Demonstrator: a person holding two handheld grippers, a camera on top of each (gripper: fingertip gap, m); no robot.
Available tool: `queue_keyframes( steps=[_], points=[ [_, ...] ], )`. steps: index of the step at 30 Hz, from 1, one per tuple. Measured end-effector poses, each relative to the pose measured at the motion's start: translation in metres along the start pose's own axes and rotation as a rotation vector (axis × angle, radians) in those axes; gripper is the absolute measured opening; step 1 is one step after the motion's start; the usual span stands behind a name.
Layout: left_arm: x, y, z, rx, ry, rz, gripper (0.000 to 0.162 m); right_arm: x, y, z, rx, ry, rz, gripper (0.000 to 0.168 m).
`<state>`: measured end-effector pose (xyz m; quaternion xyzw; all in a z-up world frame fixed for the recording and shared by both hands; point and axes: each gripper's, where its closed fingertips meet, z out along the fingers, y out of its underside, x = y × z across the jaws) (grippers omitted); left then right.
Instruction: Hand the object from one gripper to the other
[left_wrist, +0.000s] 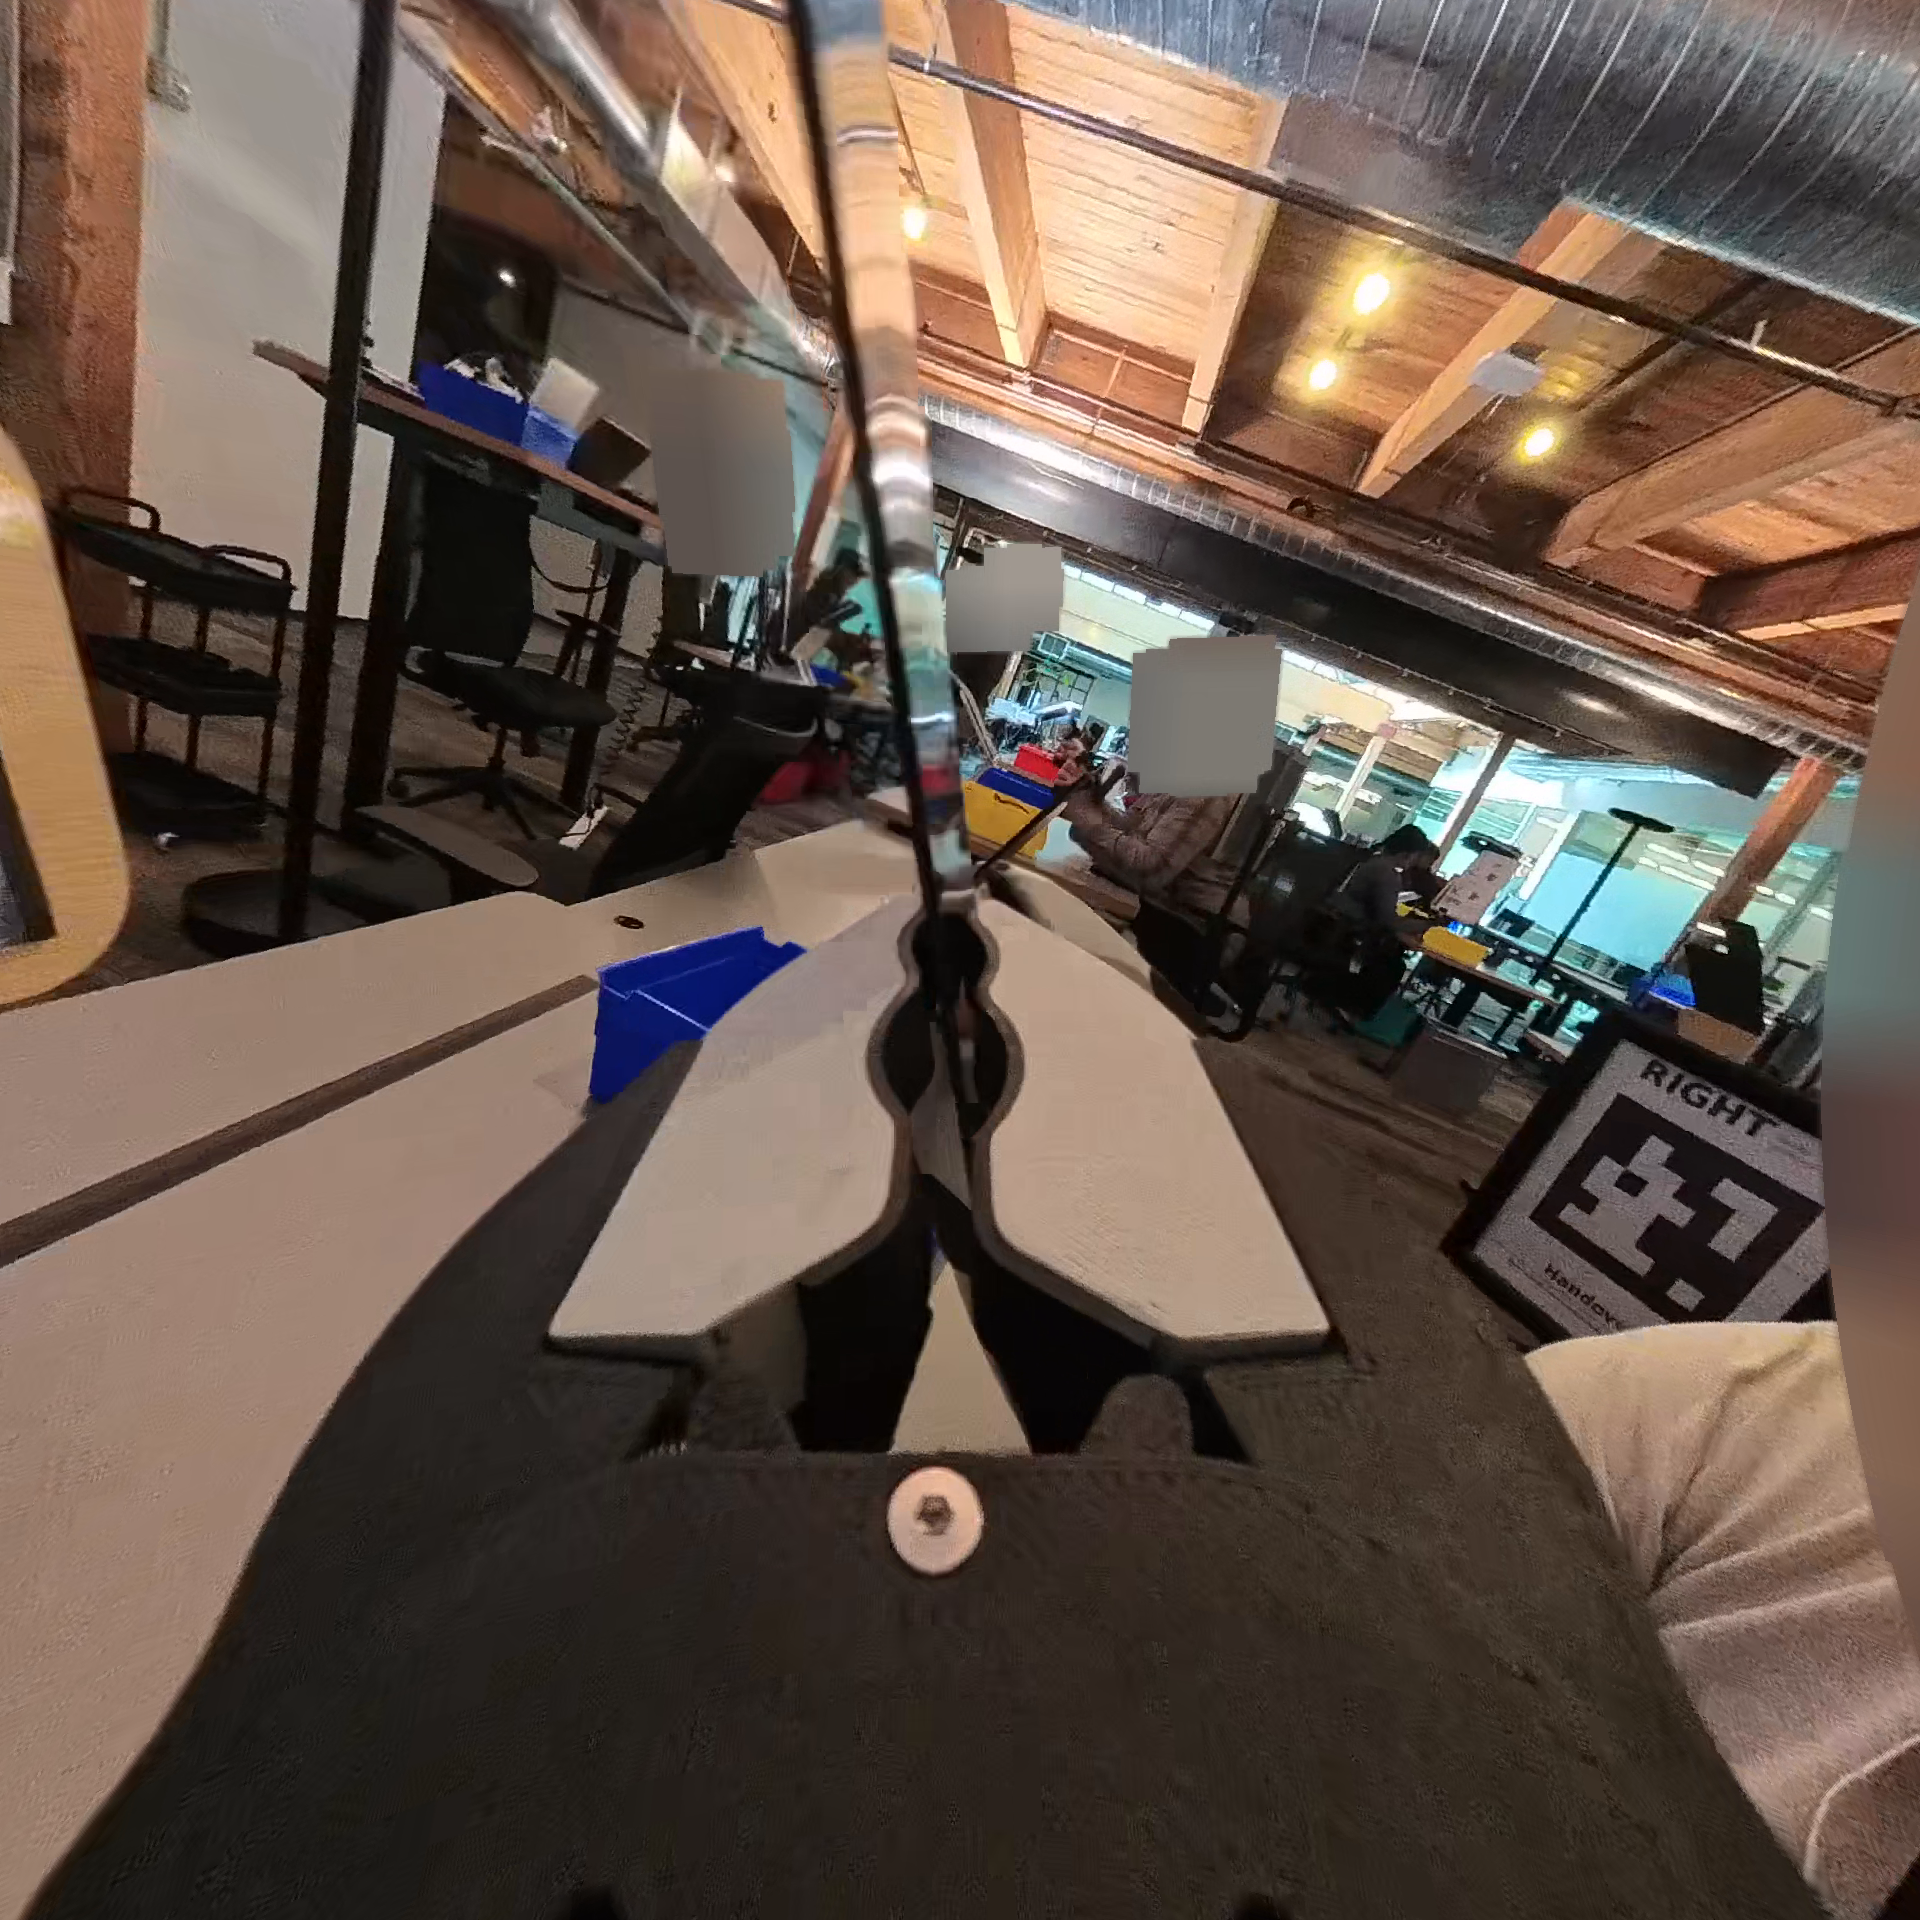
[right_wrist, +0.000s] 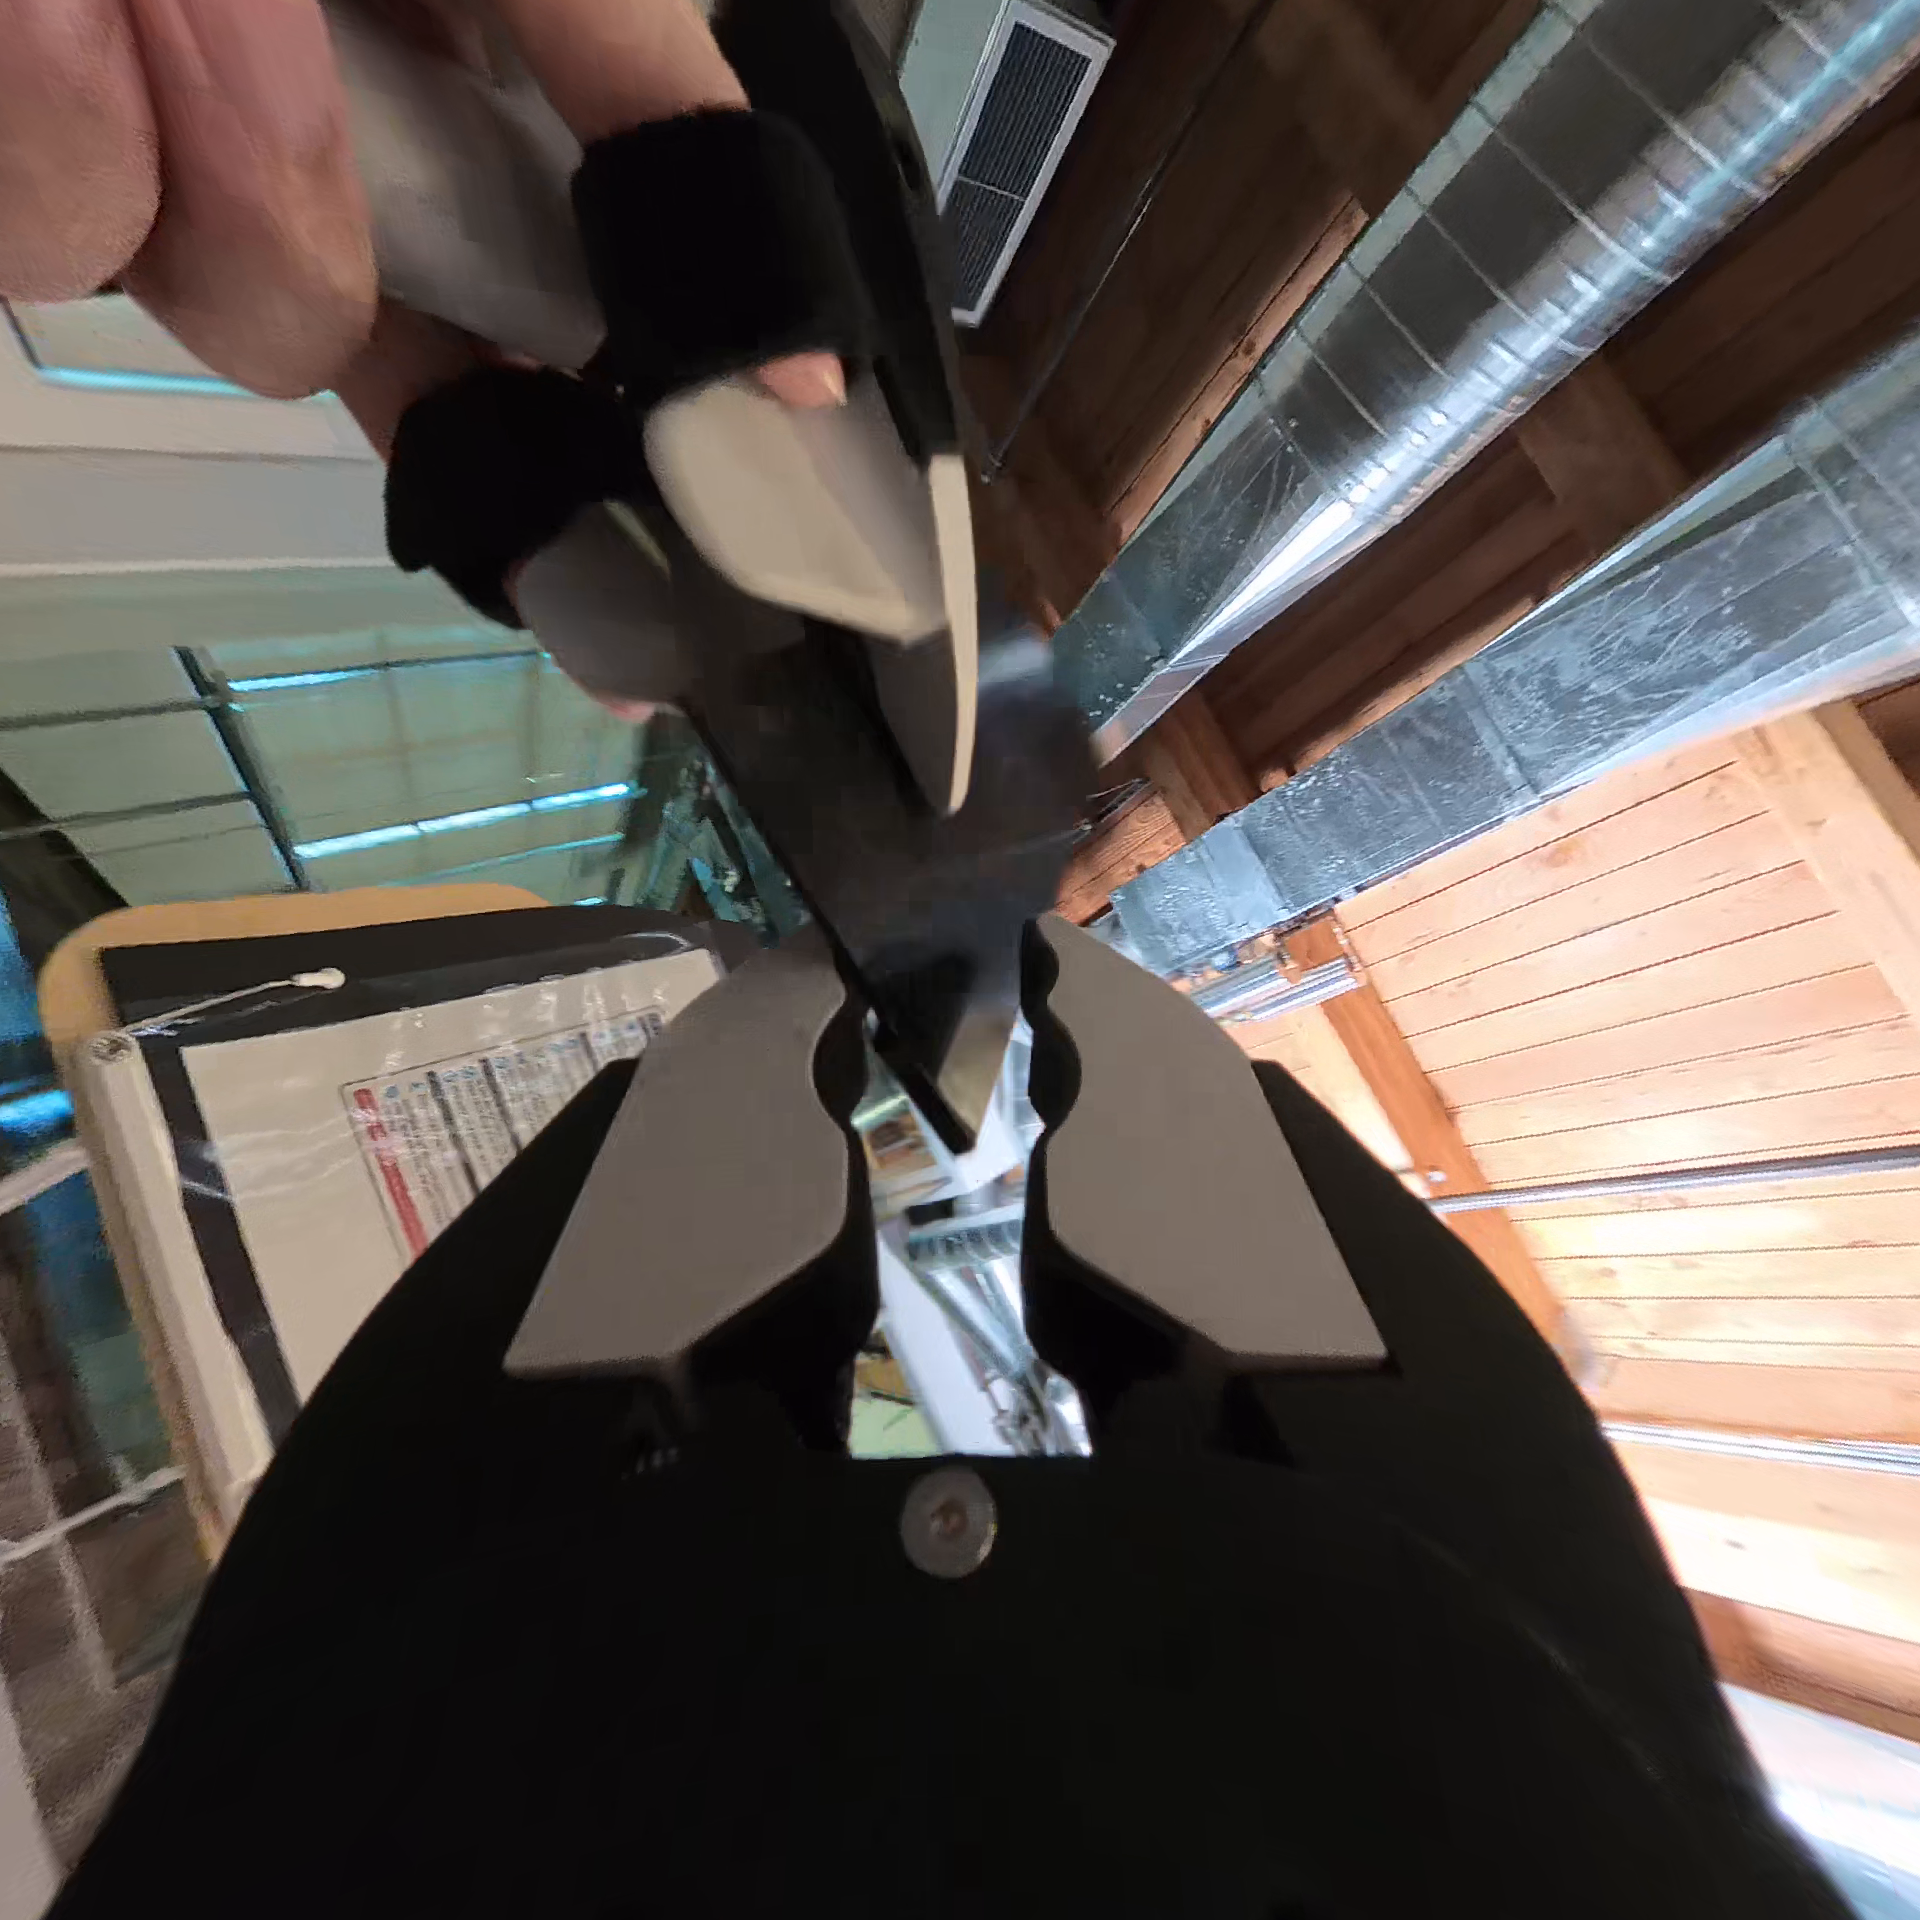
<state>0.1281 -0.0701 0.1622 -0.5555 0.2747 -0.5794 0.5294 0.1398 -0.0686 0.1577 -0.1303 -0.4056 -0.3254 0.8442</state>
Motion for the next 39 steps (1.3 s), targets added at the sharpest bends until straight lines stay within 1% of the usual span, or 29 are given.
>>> queue_keyframes(
  steps=[2,5,7,9,10,12,13,14,16,18,21,22,23,24,25,26,27,28,30,32,34,35,36,39],
  points=[
    [0.003,-0.008,-0.007,0.016,-0.005,0.072,0.001,0.0,0.005,-0.001,0.016,-0.039,0.067,0.029],
    [-0.001,-0.012,-0.015,-0.017,-0.062,0.274,0.001,-0.007,0.016,-0.002,-0.001,-0.173,0.193,0.031],
    [0.0,-0.011,-0.017,-0.057,-0.088,0.42,0.0,-0.012,0.024,-0.003,-0.032,-0.286,0.363,0.032],
    [0.0,-0.007,-0.017,-0.096,-0.102,0.549,0.001,-0.014,0.025,-0.008,-0.03,-0.409,0.601,0.031],
    [-0.001,-0.003,-0.015,-0.128,-0.101,0.584,0.001,-0.012,0.024,-0.009,-0.024,-0.462,0.756,0.031],
    [0.002,0.006,-0.008,-0.195,-0.067,0.589,0.001,0.001,0.02,-0.009,0.005,-0.532,1.125,0.032],
    [0.005,0.01,-0.003,-0.21,-0.028,0.57,0.001,0.009,0.018,-0.008,0.034,-0.554,1.296,0.036],
    [0.009,0.015,0.001,-0.219,0.01,0.553,0.001,0.017,0.017,-0.008,0.067,-0.562,1.43,0.04],
    [0.008,0.024,0.007,-0.249,0.03,0.547,0.001,0.028,0.015,-0.01,0.139,-0.576,1.577,0.041],
    [0.004,0.038,0.009,-0.314,0.028,0.562,0.001,0.029,0.01,-0.013,0.177,-0.626,1.618,0.041],
    [-0.002,0.052,0.018,-0.367,0.031,0.574,0.001,0.017,-0.005,-0.02,0.188,-0.764,1.587,0.04],
    [-0.001,0.055,0.019,-0.371,0.048,0.567,0.001,0.01,-0.009,-0.023,0.181,-0.803,1.55,0.035],
    [-0.002,0.057,0.02,-0.379,0.049,0.557,0.002,0.005,-0.01,-0.025,0.175,-0.832,1.513,0.01],
    [-0.007,0.059,0.019,-0.387,0.031,0.557,0.004,0.003,-0.012,-0.027,0.181,-0.865,1.51,0.005],
    [-0.012,0.057,0.018,-0.381,0.011,0.555,0.01,0.0,-0.012,-0.028,0.172,-0.901,1.528,0.002],
    [-0.018,0.051,0.016,-0.36,-0.035,0.564,0.025,-0.004,-0.009,-0.028,0.142,-0.921,1.551,0.002],
    [-0.025,0.041,0.013,-0.325,-0.107,0.59,0.036,-0.009,-0.004,-0.028,0.1,-0.94,1.568,0.002],
    [-0.031,0.031,0.007,-0.303,-0.178,0.635,0.047,-0.016,0.0,-0.03,0.055,-0.973,1.586,0.002],
    [-0.033,0.019,-0.009,-0.299,-0.27,0.746,0.068,-0.028,0.009,-0.036,-0.038,-1.056,1.643,0.002],
    [-0.035,0.012,-0.022,-0.33,-0.367,0.845,0.07,-0.036,0.013,-0.044,-0.099,-1.146,1.697,0.002],
    [-0.033,0.007,-0.029,-0.338,-0.433,0.913,0.07,-0.042,0.014,-0.054,-0.137,-1.228,1.694,0.002],
    [-0.03,0.009,-0.029,-0.338,-0.429,0.919,0.068,-0.047,0.014,-0.06,-0.16,-1.262,1.654,0.002],
    [-0.025,0.014,-0.027,-0.349,-0.392,0.899,0.065,-0.053,0.016,-0.065,-0.19,-1.288,1.595,0.002],
    [-0.019,0.039,-0.017,-0.435,-0.272,0.77,0.064,-0.064,0.015,-0.083,-0.227,-1.372,1.438,0.002]
  ],
)
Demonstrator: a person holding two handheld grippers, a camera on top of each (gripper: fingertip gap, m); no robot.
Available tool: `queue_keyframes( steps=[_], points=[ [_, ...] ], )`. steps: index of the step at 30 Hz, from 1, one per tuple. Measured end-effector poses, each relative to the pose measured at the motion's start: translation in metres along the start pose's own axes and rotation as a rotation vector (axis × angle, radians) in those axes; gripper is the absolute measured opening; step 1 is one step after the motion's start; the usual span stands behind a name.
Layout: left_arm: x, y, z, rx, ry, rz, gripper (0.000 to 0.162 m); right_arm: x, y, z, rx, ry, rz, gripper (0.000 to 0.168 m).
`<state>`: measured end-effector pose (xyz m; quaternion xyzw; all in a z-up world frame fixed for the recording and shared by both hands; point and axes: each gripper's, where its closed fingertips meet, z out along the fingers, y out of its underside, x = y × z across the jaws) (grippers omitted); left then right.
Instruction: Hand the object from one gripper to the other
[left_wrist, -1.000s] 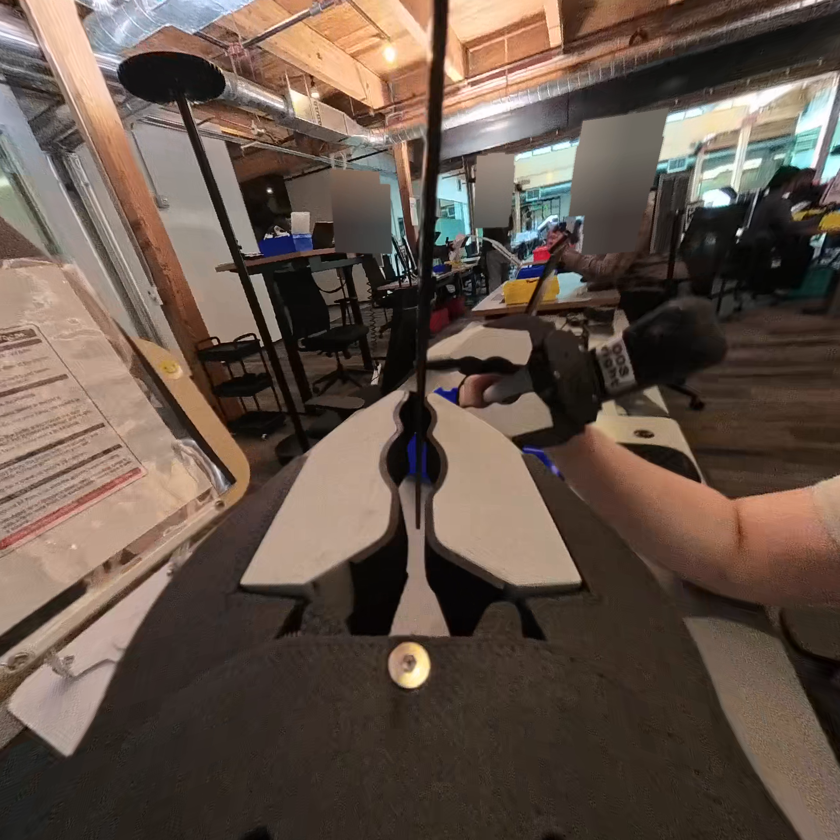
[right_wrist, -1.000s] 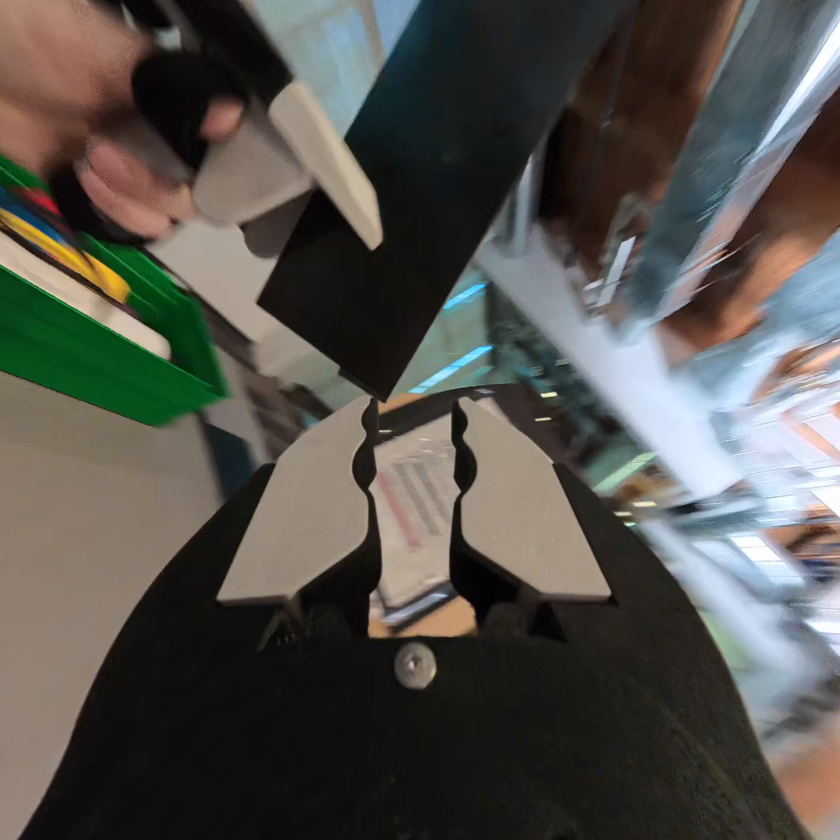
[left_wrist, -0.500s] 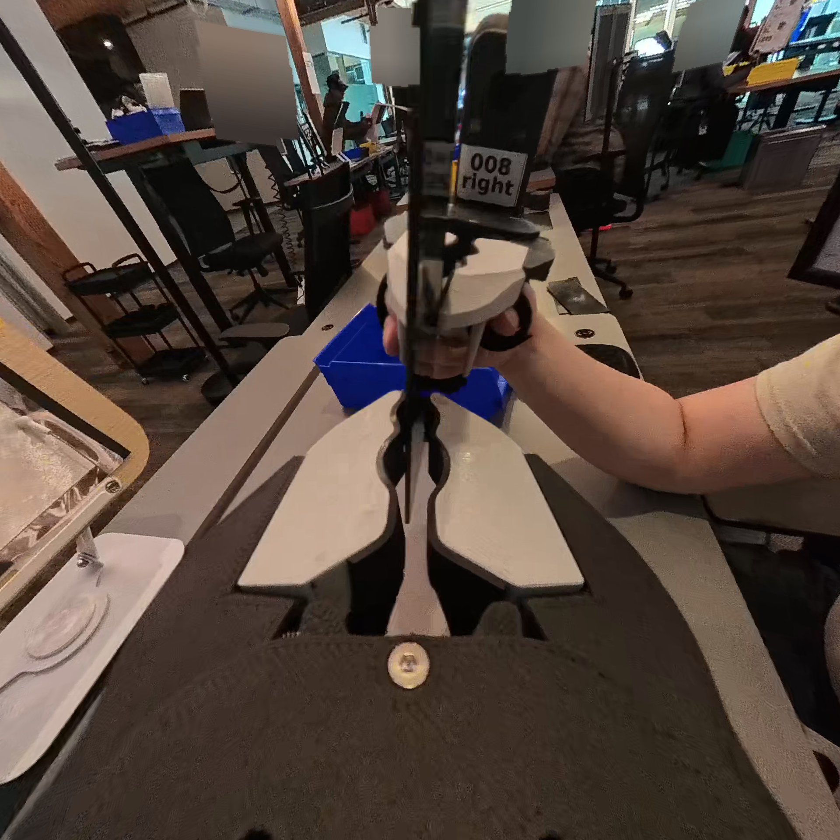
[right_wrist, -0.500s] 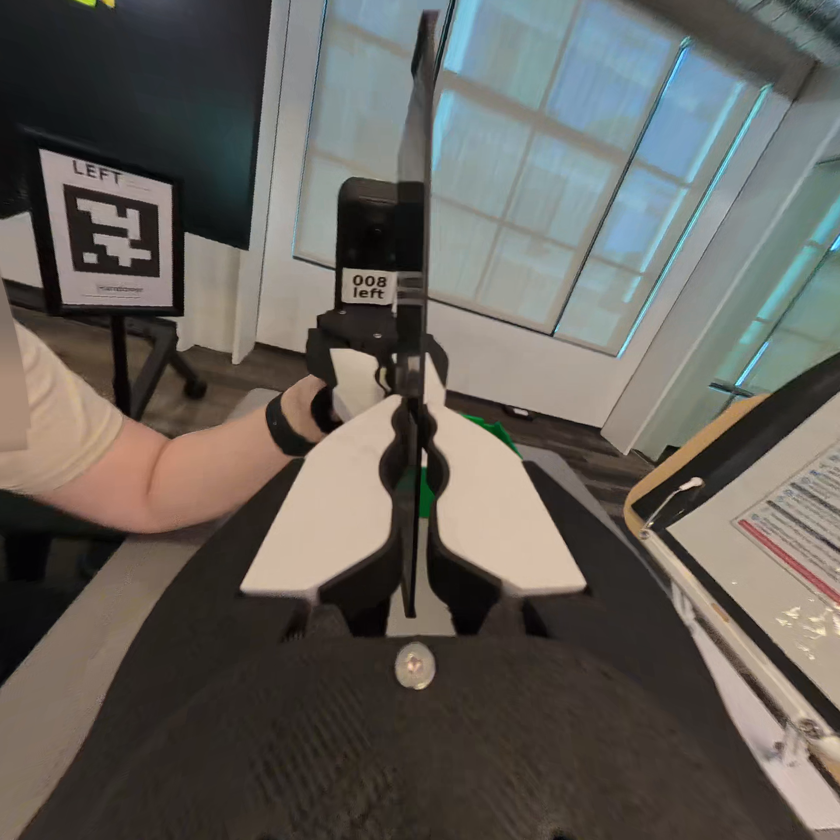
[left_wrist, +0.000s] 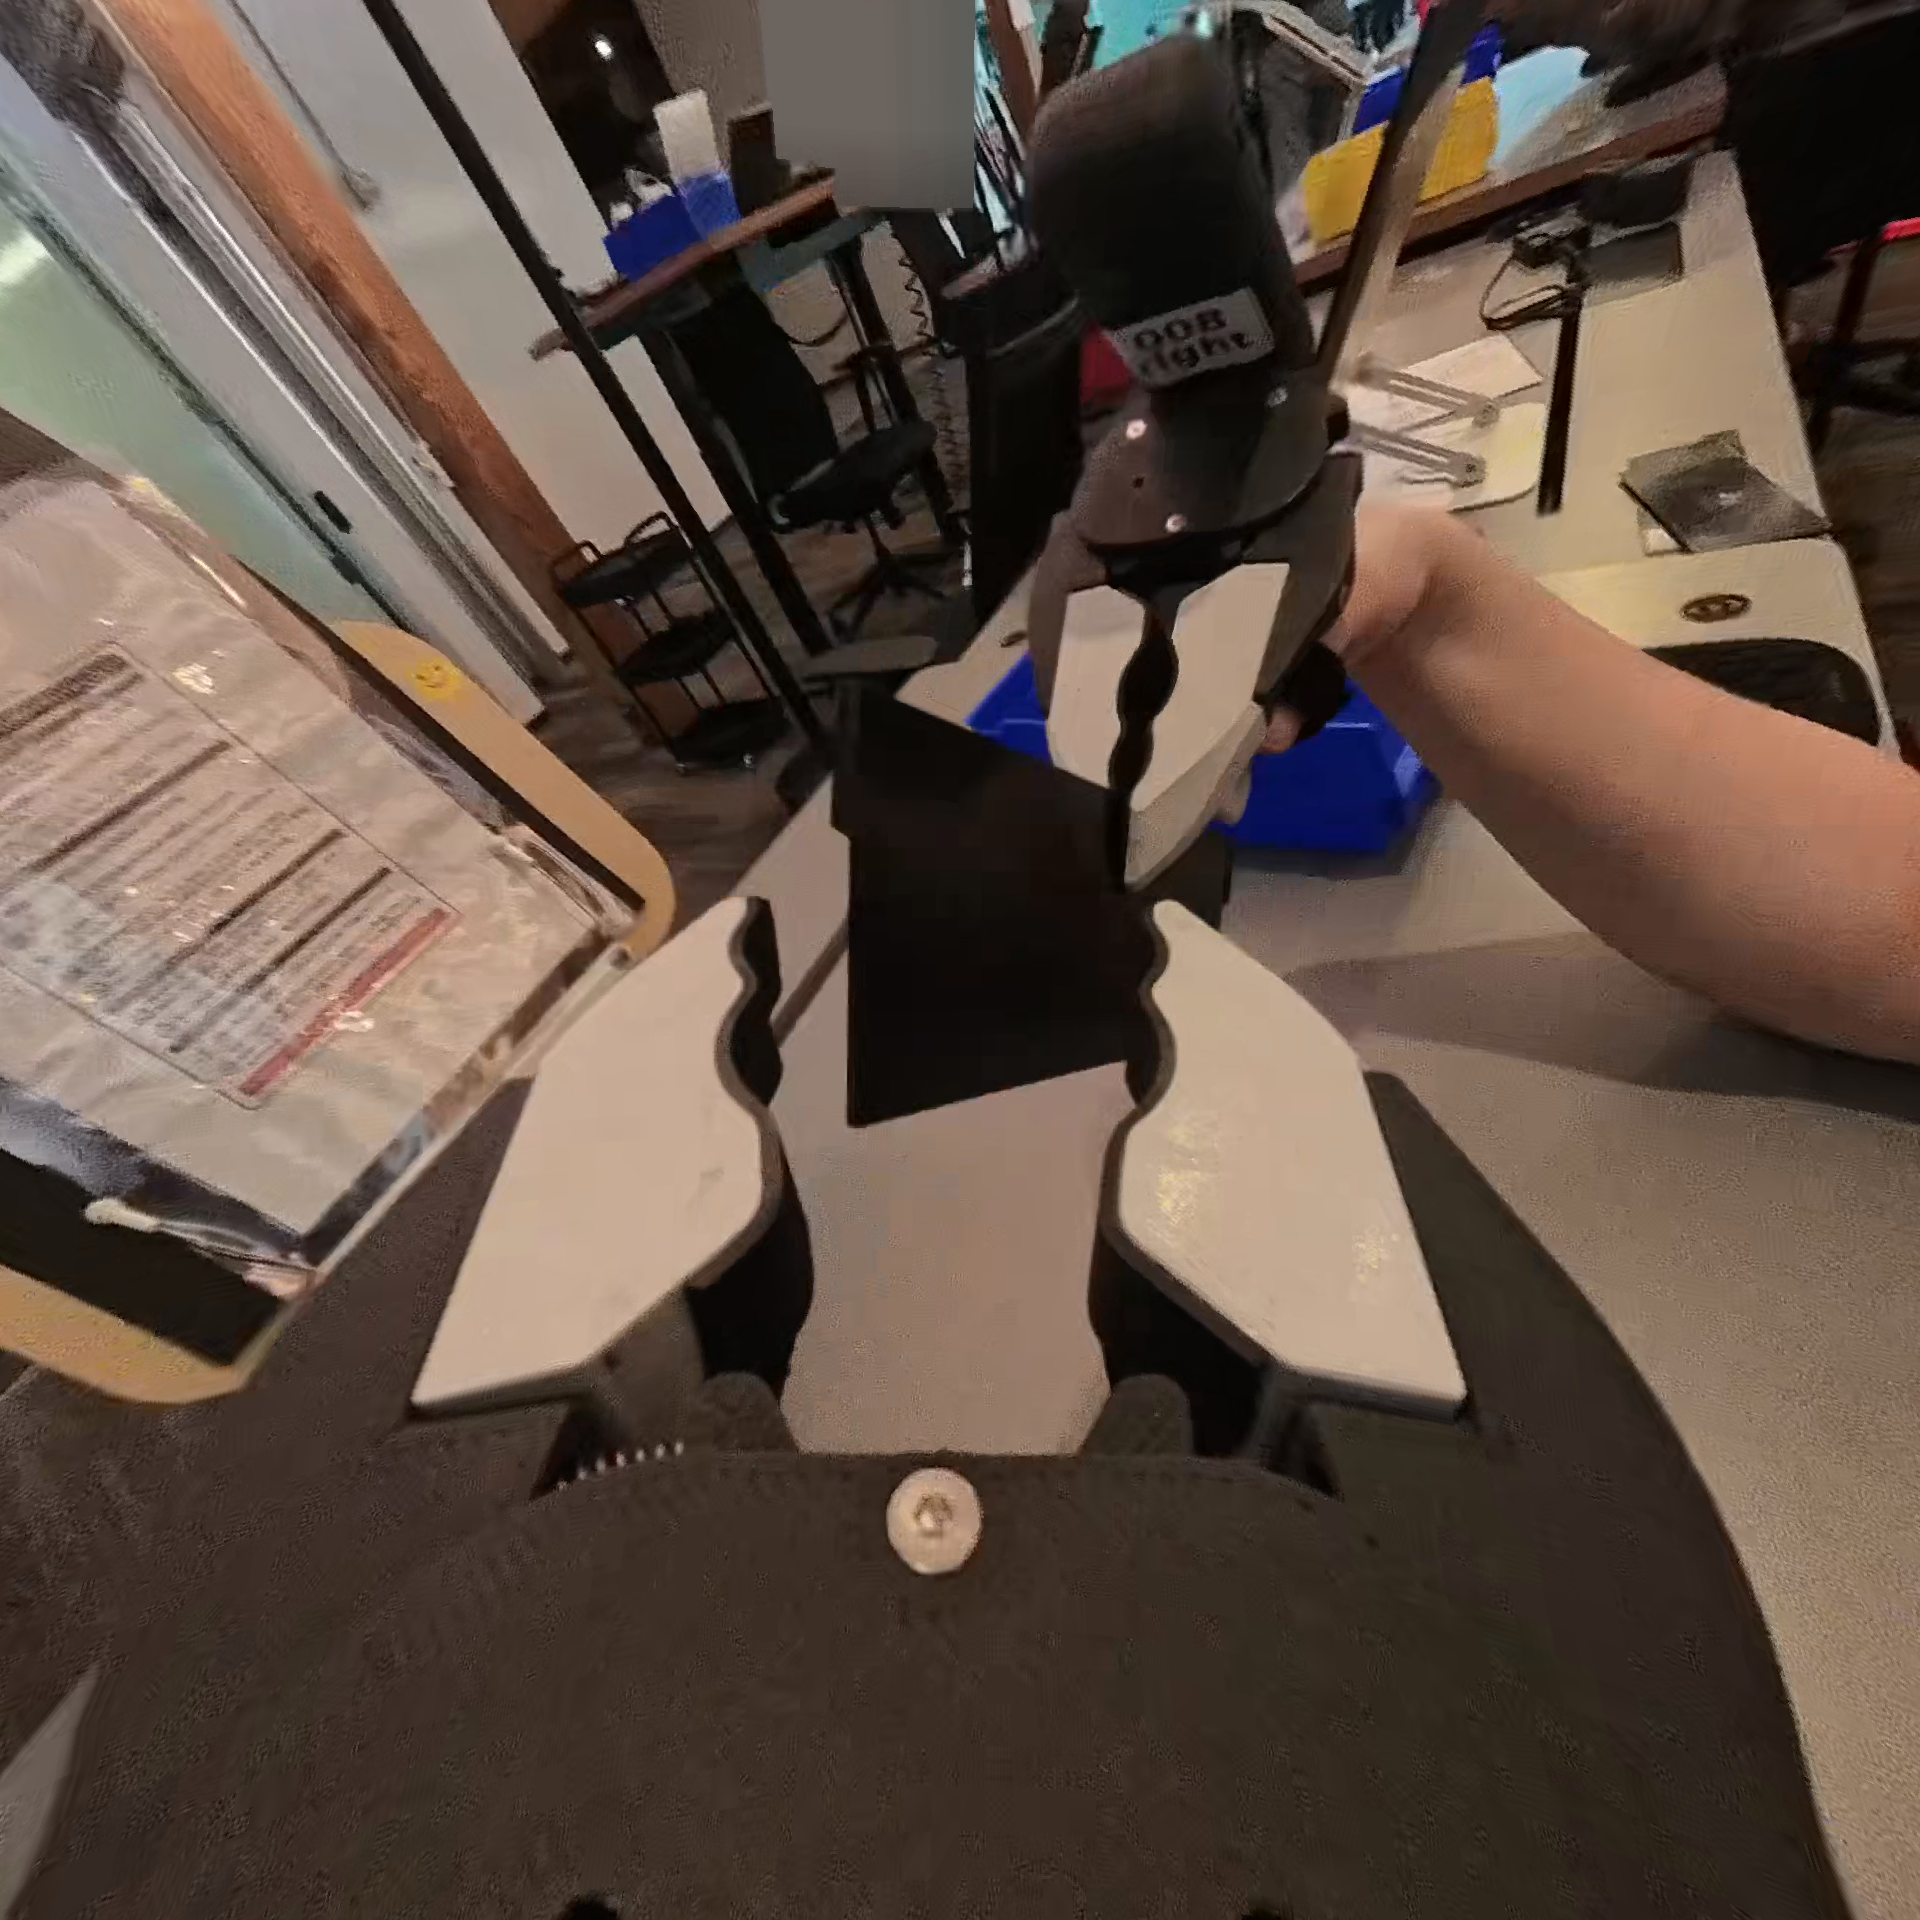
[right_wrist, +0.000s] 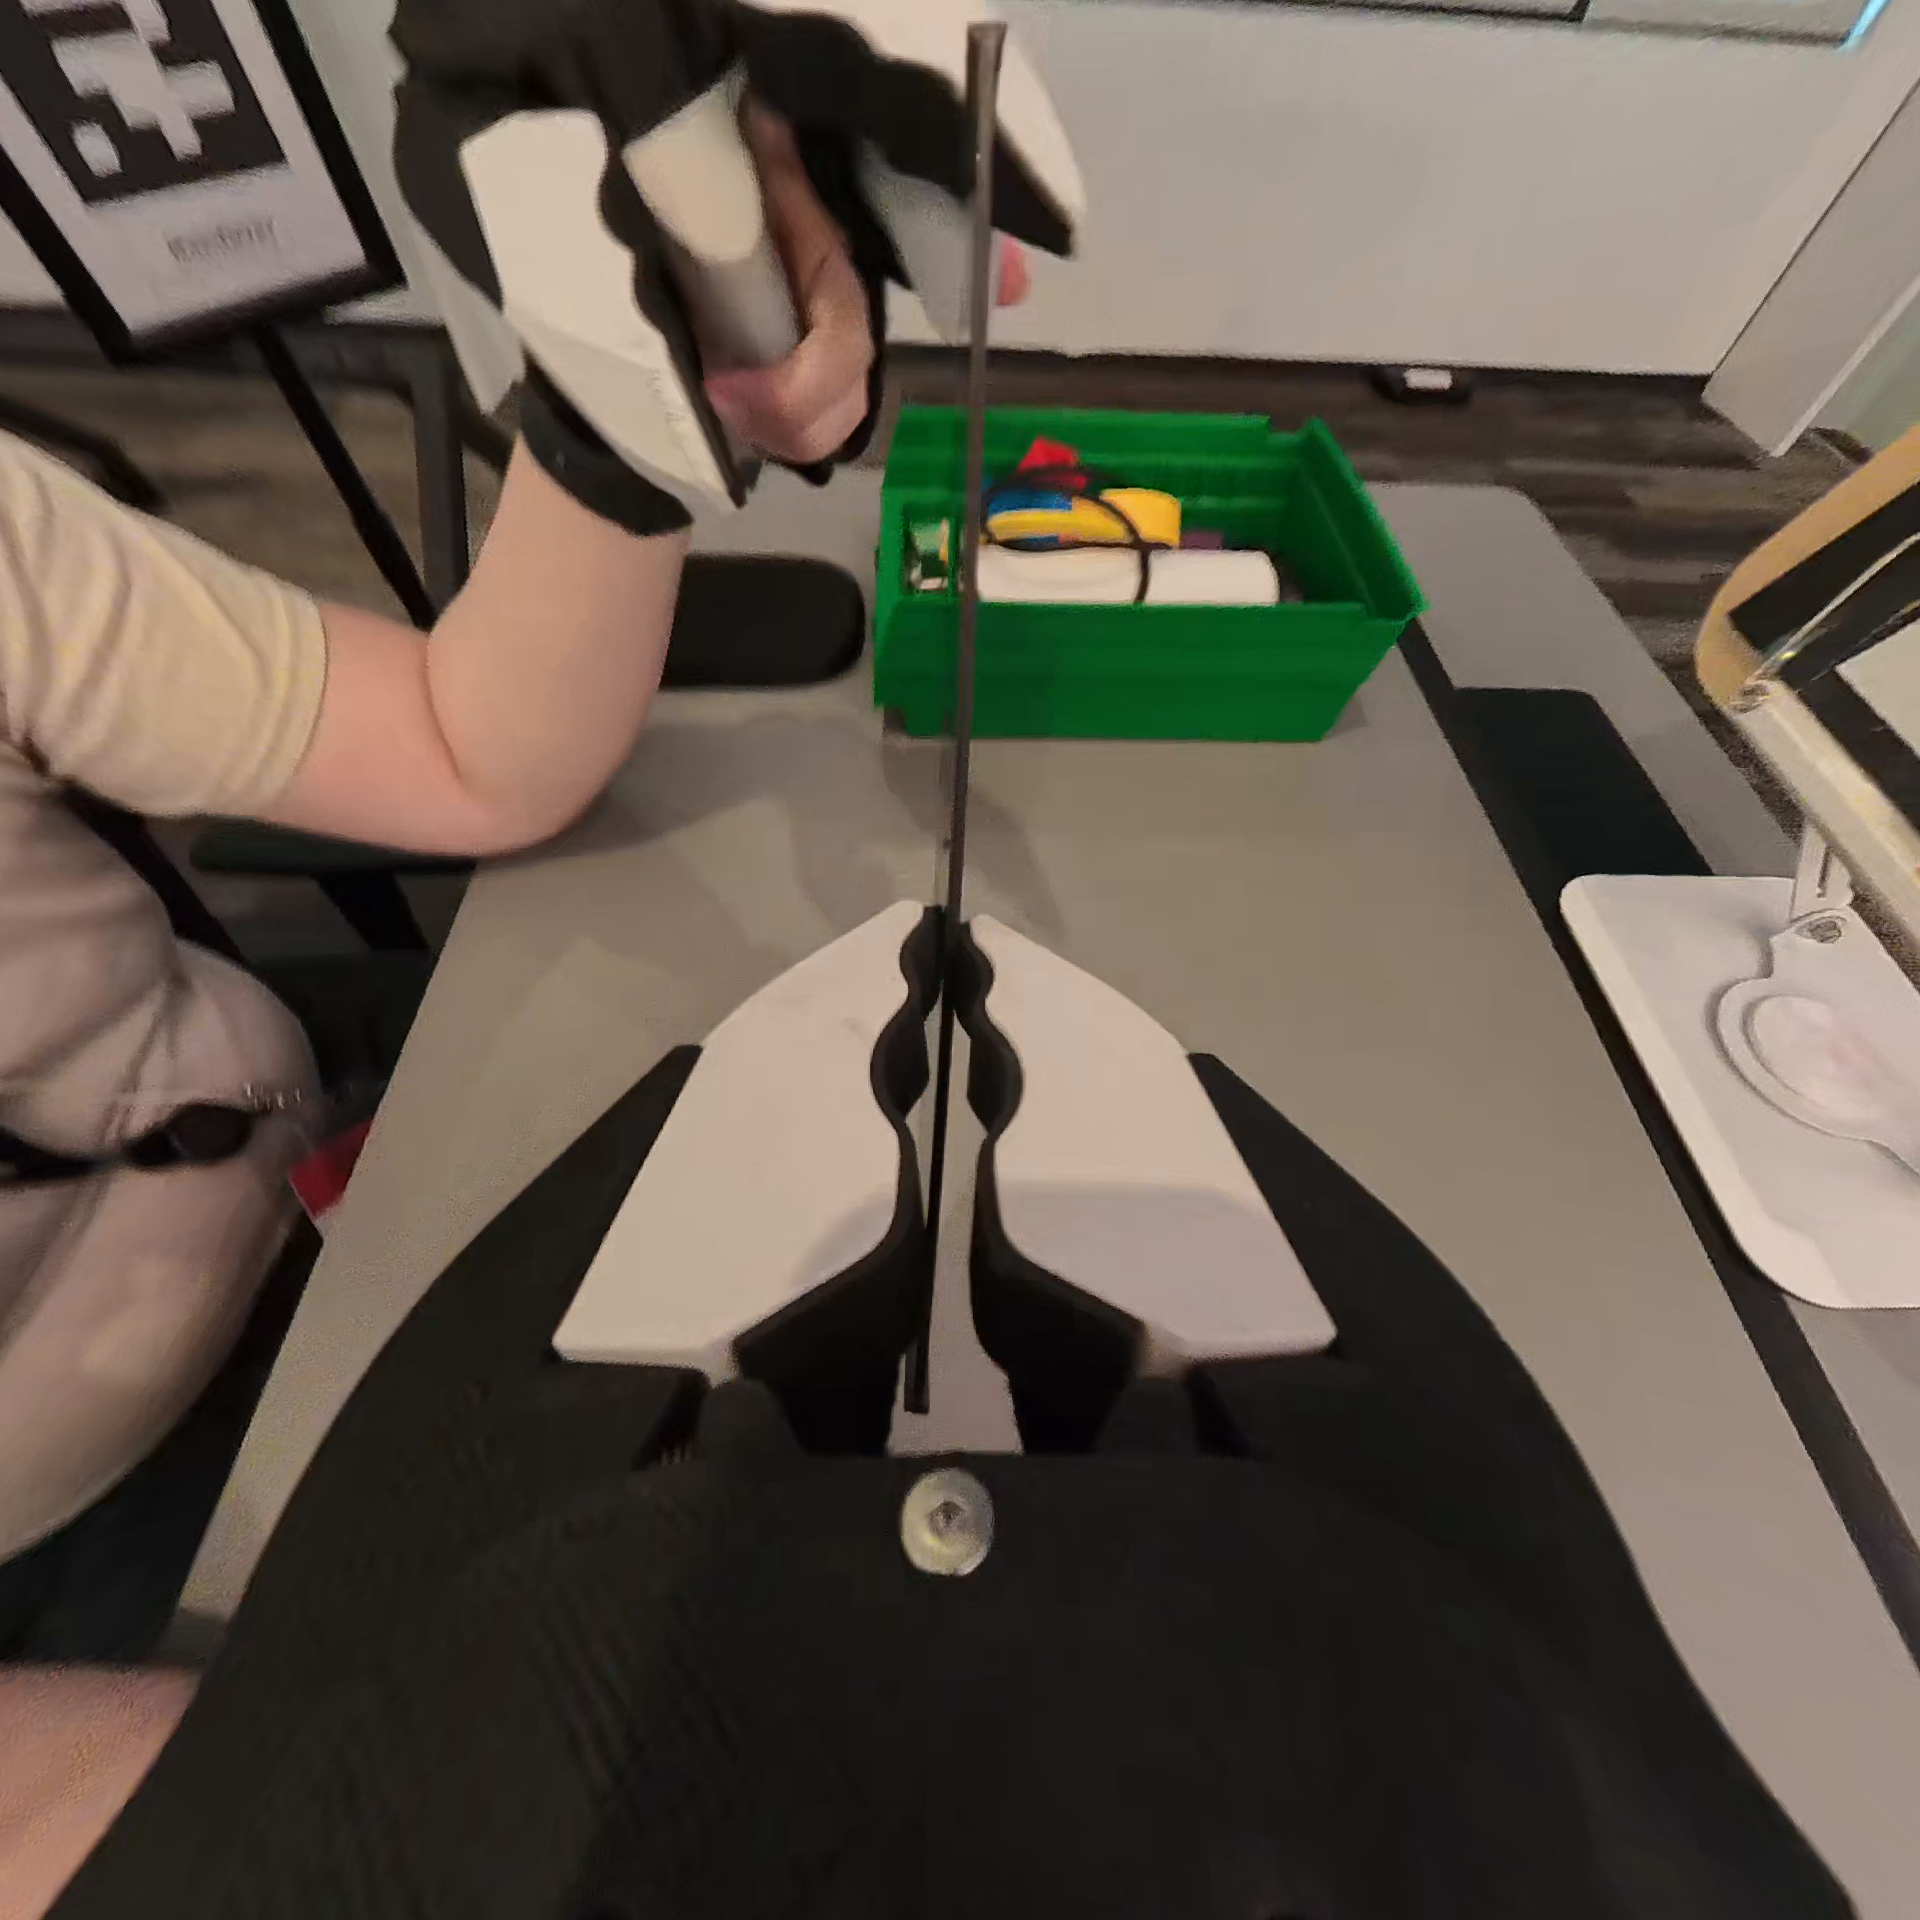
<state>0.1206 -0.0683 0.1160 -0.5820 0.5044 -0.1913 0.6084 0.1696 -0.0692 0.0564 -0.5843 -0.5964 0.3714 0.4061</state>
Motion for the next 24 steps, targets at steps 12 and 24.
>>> queue_keyframes(
  steps=[12,24],
  points=[
    [0.016,0.045,0.036,-0.201,0.165,0.04,0.002,0.024,-0.007,-0.006,0.016,0.254,-0.209,0.014],
    [-0.063,-0.056,-0.045,0.689,0.049,-0.557,0.001,-0.018,-0.114,-0.061,0.795,0.137,-0.19,0.025]
  ],
)
